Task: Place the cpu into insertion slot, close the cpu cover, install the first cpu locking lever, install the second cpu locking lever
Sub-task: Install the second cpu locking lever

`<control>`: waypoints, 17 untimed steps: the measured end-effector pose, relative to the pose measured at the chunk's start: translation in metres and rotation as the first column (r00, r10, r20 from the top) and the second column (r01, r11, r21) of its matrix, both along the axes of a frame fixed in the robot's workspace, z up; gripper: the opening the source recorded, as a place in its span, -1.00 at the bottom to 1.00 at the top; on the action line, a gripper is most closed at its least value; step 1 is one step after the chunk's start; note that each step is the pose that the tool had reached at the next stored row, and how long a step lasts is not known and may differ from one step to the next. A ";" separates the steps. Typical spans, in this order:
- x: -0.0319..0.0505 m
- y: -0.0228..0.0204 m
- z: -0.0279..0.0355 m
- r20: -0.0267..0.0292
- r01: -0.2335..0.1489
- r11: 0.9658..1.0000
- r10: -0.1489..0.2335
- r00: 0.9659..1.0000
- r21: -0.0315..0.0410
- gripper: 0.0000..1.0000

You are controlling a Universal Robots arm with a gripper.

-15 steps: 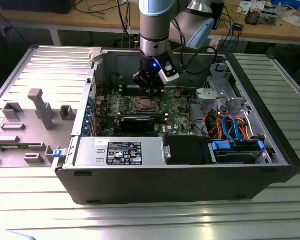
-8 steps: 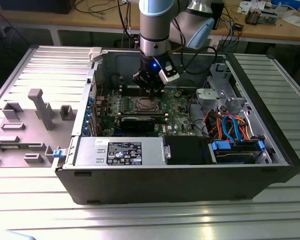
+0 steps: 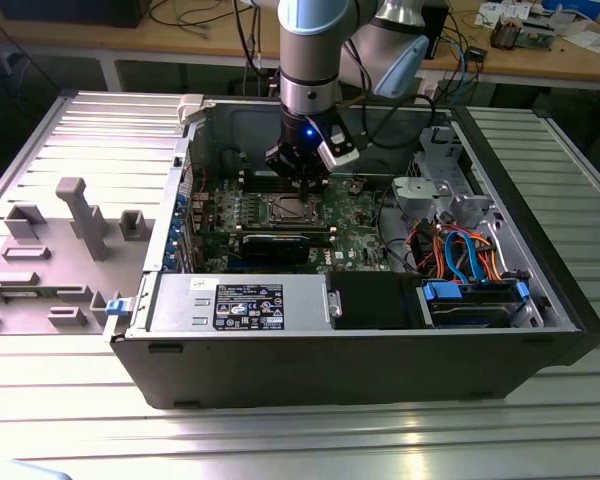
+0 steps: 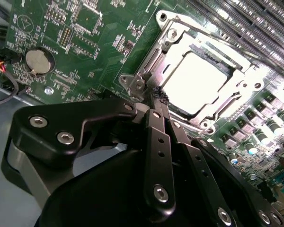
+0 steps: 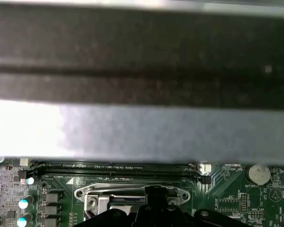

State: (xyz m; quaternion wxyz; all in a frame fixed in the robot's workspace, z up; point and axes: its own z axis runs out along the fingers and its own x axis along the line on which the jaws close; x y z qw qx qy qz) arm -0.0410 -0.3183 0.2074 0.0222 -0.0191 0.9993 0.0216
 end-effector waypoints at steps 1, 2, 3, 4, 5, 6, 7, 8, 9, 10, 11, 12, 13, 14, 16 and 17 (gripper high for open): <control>0.0000 -0.0014 0.0000 0.000 0.000 1.000 0.000 1.000 0.000 -0.79; 0.0000 -0.0038 0.0000 0.000 0.000 1.000 0.000 1.000 0.000 -0.79; 0.0000 -0.0064 0.0000 0.000 0.000 1.000 0.000 1.000 -0.001 -0.79; 0.0000 -0.0071 0.0000 0.000 0.000 1.000 0.000 1.000 0.000 -0.79; 0.0000 -0.0071 0.0000 0.000 0.000 1.000 0.000 1.000 0.000 -0.79; 0.0000 -0.0072 0.0000 0.000 0.000 1.000 0.000 1.000 -0.001 -0.79; 0.0000 -0.0072 0.0000 0.000 0.000 1.000 0.000 1.000 -0.001 -0.79; 0.0000 -0.0073 0.0000 0.000 0.000 1.000 0.000 1.000 -0.001 -0.79; 0.0000 -0.0074 0.0000 0.000 0.000 1.000 0.000 1.000 -0.001 -0.79; 0.0000 -0.0074 0.0000 0.000 0.000 1.000 0.000 1.000 -0.001 -0.79; 0.0000 -0.0074 0.0000 0.000 0.000 1.000 0.000 1.000 -0.001 -0.79; 0.0000 -0.0074 0.0000 0.000 0.000 1.000 0.000 1.000 -0.001 -0.79; 0.0000 -0.0074 0.0000 0.000 0.000 1.000 0.000 1.000 -0.001 -0.79; 0.0000 -0.0075 0.0000 0.000 0.000 1.000 0.000 1.000 -0.001 -0.79; 0.0000 -0.0075 0.0000 0.000 0.000 1.000 0.000 1.000 -0.001 -0.79; 0.0000 -0.0075 0.0000 0.000 0.000 1.000 0.000 1.000 -0.001 -0.79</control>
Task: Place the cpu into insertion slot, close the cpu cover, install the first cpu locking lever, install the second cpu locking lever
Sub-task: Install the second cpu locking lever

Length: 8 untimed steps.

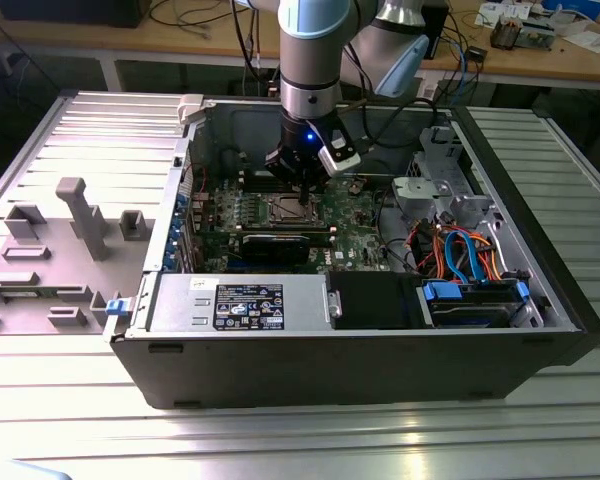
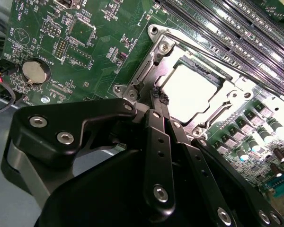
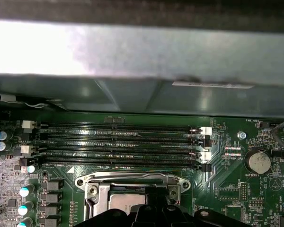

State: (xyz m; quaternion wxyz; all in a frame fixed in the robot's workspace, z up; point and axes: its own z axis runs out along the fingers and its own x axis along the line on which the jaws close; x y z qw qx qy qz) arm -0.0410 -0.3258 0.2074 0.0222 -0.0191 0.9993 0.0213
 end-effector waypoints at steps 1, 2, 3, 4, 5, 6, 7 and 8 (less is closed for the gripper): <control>0.0000 0.0000 0.0000 0.000 0.000 1.000 0.000 1.000 0.000 -0.79; -0.0001 -0.0001 0.0005 0.000 0.000 1.000 0.000 1.000 0.000 -0.79; 0.0000 -0.0001 0.0013 0.000 0.000 1.000 0.000 1.000 0.000 -0.79; 0.0000 0.0000 0.0036 0.000 0.000 1.000 0.000 1.000 0.000 -0.79; 0.0000 0.0000 0.0070 0.000 0.000 1.000 0.000 1.000 0.000 -0.79; 0.0000 0.0000 0.0094 0.000 0.000 1.000 0.000 1.000 0.000 -0.79; 0.0000 0.0000 0.0117 0.000 0.000 1.000 0.000 1.000 0.000 -0.79; 0.0000 0.0000 0.0148 0.000 0.000 1.000 0.000 1.000 0.000 -0.79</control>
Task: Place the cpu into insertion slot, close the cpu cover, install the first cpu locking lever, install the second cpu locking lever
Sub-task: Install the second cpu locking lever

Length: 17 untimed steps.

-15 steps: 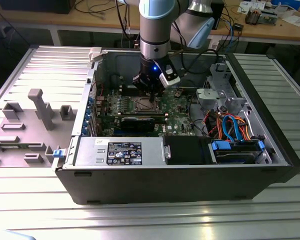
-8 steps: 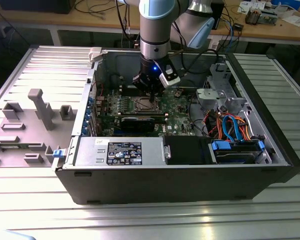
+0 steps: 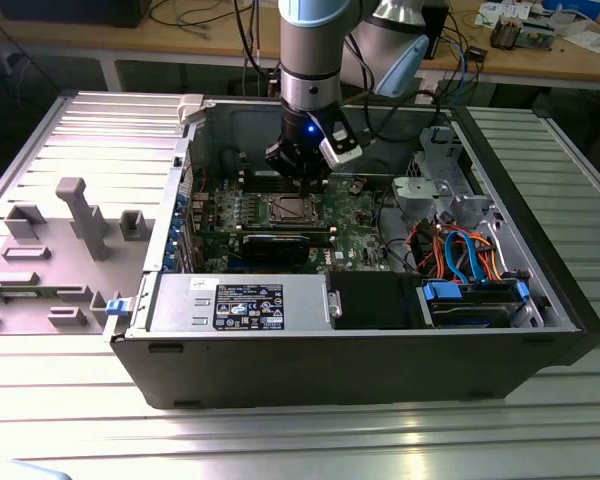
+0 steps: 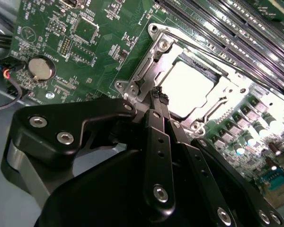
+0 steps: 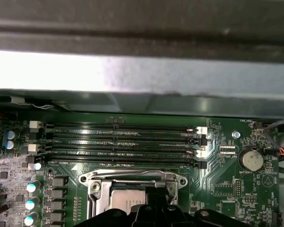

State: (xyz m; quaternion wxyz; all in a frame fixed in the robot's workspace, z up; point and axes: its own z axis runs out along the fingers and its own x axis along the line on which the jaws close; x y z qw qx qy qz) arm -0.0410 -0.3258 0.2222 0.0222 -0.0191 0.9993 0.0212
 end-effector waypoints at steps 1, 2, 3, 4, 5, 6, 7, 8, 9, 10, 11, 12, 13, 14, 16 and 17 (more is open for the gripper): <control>0.0000 0.0000 0.0017 0.000 0.000 1.000 0.000 1.000 0.000 -0.79; 0.0000 0.0000 0.0024 0.000 0.000 1.000 0.000 1.000 0.000 -0.79; 0.0001 -0.0004 0.0024 0.000 0.000 1.000 0.000 1.000 0.000 -0.79; 0.0001 -0.0011 0.0024 0.000 0.000 1.000 0.000 1.000 0.000 -0.79; 0.0000 -0.0018 0.0023 0.000 0.000 1.000 0.000 1.000 0.000 -0.79; 0.0000 -0.0029 0.0022 0.000 0.000 1.000 0.000 1.000 -0.001 -0.79; 0.0000 -0.0042 0.0021 0.000 0.000 1.000 0.000 1.000 -0.001 -0.79; 0.0000 -0.0060 0.0019 0.000 0.000 1.000 0.000 1.000 -0.001 -0.79; 0.0000 -0.0078 0.0018 0.000 0.000 1.000 0.000 1.000 -0.001 -0.79; 0.0000 -0.0098 0.0016 0.000 0.000 1.000 0.000 1.000 -0.001 -0.79; 0.0000 -0.0119 0.0014 0.000 0.000 1.000 0.000 1.000 -0.001 -0.79; 0.0000 -0.0143 0.0013 0.000 0.000 1.000 0.000 1.000 -0.002 -0.79; 0.0000 -0.0163 0.0012 0.000 0.000 1.000 0.000 1.000 -0.002 -0.79; 0.0000 -0.0189 0.0011 0.000 0.000 1.000 0.000 1.000 -0.002 -0.79; 0.0000 -0.0242 0.0008 0.000 0.000 1.000 0.000 1.000 -0.003 -0.79; 0.0000 -0.0258 0.0008 0.000 0.000 1.000 0.000 1.000 -0.003 -0.79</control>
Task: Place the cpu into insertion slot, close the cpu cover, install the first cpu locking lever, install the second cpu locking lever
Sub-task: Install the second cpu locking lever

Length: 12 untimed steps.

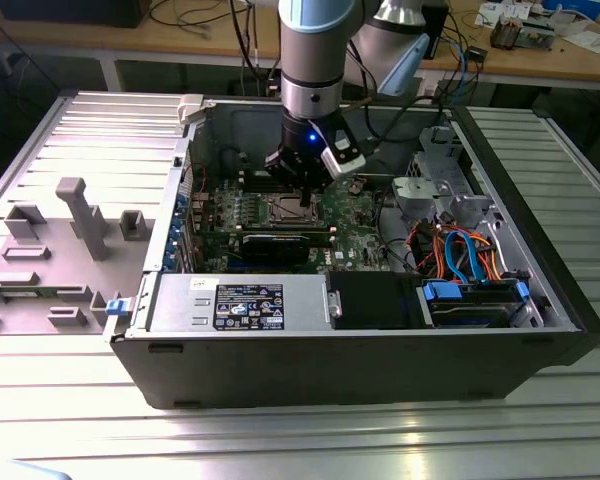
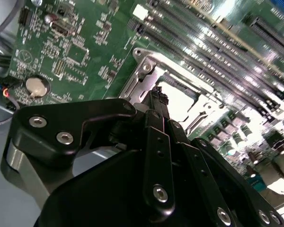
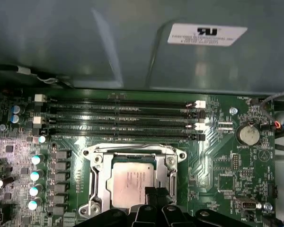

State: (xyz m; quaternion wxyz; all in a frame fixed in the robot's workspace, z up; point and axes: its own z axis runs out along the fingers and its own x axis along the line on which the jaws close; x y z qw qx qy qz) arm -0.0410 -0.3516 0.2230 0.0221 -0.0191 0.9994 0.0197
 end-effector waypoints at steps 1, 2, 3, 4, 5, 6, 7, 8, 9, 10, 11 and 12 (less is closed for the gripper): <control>0.0000 -0.0007 0.0000 0.000 0.000 1.000 0.000 1.000 0.000 -0.79; 0.0000 -0.0013 0.0000 0.000 0.000 1.000 0.000 1.000 0.000 -0.79; -0.0001 -0.0016 0.0000 0.000 0.000 1.000 0.000 1.000 0.000 -0.79; -0.0001 -0.0018 0.0004 0.000 0.000 1.000 0.000 1.000 0.000 -0.79; 0.0000 -0.0019 0.0011 0.000 0.000 1.000 0.000 1.000 0.000 -0.79; 0.0000 -0.0021 0.0022 0.000 0.000 1.000 0.000 1.000 0.000 -0.79; 0.0000 -0.0021 0.0038 0.000 0.000 1.000 0.000 1.000 0.000 -0.79; 0.0000 -0.0023 0.0069 0.000 0.000 1.000 0.000 1.000 0.000 -0.79; 0.0000 -0.0023 0.0082 0.000 0.000 1.000 0.000 1.000 0.000 -0.79; 0.0000 -0.0024 0.0088 0.000 0.000 1.000 0.000 1.000 0.000 -0.79; 0.0000 -0.0024 0.0087 0.000 0.000 1.000 0.000 1.000 0.000 -0.79; 0.0000 -0.0024 0.0087 0.000 0.000 1.000 0.000 1.000 0.000 -0.79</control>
